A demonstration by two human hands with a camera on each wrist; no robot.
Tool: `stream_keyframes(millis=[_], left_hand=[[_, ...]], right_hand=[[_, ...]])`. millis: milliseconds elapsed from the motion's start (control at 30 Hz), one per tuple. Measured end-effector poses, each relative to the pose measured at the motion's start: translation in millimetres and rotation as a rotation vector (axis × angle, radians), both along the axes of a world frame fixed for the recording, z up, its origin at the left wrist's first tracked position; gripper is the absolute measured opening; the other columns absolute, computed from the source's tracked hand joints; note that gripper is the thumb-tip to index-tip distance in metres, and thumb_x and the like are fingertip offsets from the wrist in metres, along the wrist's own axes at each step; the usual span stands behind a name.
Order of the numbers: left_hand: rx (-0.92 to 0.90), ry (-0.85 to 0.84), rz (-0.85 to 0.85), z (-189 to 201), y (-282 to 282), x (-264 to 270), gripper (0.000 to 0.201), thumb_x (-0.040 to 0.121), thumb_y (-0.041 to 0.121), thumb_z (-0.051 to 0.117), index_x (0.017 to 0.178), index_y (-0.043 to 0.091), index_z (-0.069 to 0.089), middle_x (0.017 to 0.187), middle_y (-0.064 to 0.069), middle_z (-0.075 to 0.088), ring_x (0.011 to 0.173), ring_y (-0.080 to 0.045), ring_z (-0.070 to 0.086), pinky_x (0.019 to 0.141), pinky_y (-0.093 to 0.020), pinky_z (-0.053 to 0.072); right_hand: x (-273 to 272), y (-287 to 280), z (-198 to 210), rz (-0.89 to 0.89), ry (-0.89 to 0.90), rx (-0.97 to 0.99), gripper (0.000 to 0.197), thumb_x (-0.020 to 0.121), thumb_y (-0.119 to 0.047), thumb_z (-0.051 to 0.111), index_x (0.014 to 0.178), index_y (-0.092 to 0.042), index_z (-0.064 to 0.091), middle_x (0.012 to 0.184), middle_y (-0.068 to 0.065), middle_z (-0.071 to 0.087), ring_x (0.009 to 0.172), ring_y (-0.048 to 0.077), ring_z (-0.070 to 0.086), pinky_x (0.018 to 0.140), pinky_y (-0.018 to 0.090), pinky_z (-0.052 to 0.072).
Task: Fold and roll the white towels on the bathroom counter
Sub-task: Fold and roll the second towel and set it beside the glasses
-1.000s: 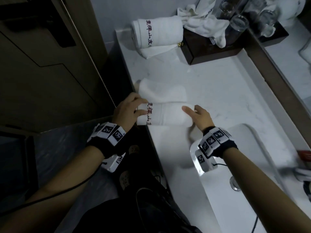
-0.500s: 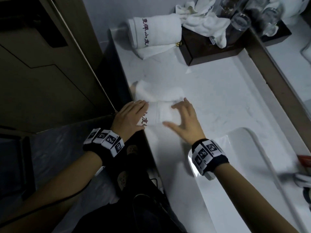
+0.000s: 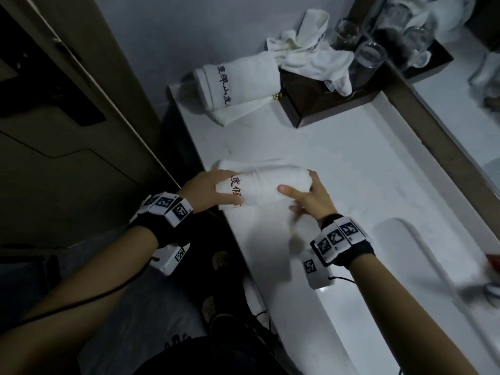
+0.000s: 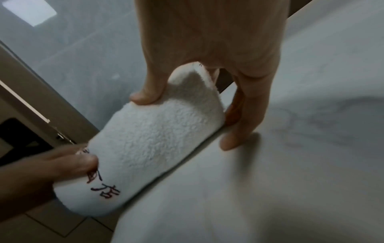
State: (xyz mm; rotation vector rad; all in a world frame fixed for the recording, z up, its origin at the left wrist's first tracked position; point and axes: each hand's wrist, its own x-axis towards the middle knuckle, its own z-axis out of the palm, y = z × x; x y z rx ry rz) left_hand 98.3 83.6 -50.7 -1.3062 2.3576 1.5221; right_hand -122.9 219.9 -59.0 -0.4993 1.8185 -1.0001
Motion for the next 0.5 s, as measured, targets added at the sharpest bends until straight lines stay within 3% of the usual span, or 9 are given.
stream_keyframes(millis=[67, 200, 267, 333, 400, 500], left_hand=[[0.016, 0.002, 0.031, -3.4, -5.8, -4.2, 0.070, 0.058, 0.059, 0.072, 0.120, 0.037, 0.052, 0.116, 0.007, 0.056, 0.111, -0.016, 0.054, 0.099, -0.035, 0.043], [-0.082, -0.034, 0.207, -10.9, -11.8, -11.0, 0.069, 0.067, 0.049, 0.075, 0.124, 0.021, 0.047, 0.121, -0.001, 0.039, 0.119, -0.019, 0.040, 0.106, -0.033, 0.034], [0.085, 0.000, 0.346, -11.1, -15.0, -13.5, 0.073, 0.063, 0.052, 0.077, 0.121, 0.015, 0.053, 0.125, -0.009, 0.049, 0.114, -0.021, 0.051, 0.099, -0.037, 0.046], [0.294, 0.117, 0.445, -7.8, -14.7, -17.1, 0.071, 0.063, 0.053, 0.077, 0.120, 0.018, 0.056, 0.123, -0.011, 0.057, 0.108, -0.023, 0.060, 0.093, -0.038, 0.052], [0.365, 0.217, 0.487, -4.2, -12.7, -20.9, 0.052, 0.071, 0.044, 0.074, 0.116, 0.022, 0.059, 0.119, -0.006, 0.064, 0.107, -0.019, 0.062, 0.092, -0.033, 0.051], [0.417, 0.298, 0.490, -1.0, -9.2, -24.5, 0.021, 0.077, 0.034, 0.070, 0.097, 0.032, 0.066, 0.107, 0.004, 0.071, 0.101, -0.014, 0.066, 0.090, -0.032, 0.051]], right_hand=[[-2.5, -10.9, 3.0, -0.030, -0.006, 0.029, 0.082, 0.049, -0.057, 0.082, 0.117, -0.037, 0.041, 0.112, -0.010, 0.053, 0.100, 0.016, 0.060, 0.069, 0.026, 0.058], [-6.9, -37.7, 7.7, -0.054, 0.005, 0.084, 0.107, 0.049, -0.064, 0.079, 0.138, -0.026, 0.033, 0.129, -0.006, 0.044, 0.088, 0.007, 0.057, 0.079, 0.032, 0.058], [-5.4, -48.2, 8.5, -0.075, 0.003, 0.107, 0.110, 0.051, -0.066, 0.077, 0.141, -0.023, 0.029, 0.139, -0.001, 0.040, 0.103, 0.014, 0.055, 0.087, 0.038, 0.056], [-4.8, -55.6, 7.9, -0.088, 0.028, 0.135, 0.115, 0.051, -0.070, 0.074, 0.143, -0.023, 0.024, 0.145, 0.002, 0.037, 0.125, 0.023, 0.045, 0.100, 0.040, 0.046], [-5.9, -61.5, 7.4, -0.111, 0.015, 0.146, 0.119, 0.048, -0.072, 0.072, 0.144, -0.020, 0.024, 0.145, 0.003, 0.039, 0.130, 0.024, 0.042, 0.106, 0.040, 0.040], [-10.5, -65.6, 6.7, -0.157, -0.124, 0.091, 0.108, 0.044, -0.065, 0.080, 0.133, -0.016, 0.043, 0.131, 0.003, 0.056, 0.116, 0.022, 0.056, 0.099, 0.046, 0.047]])
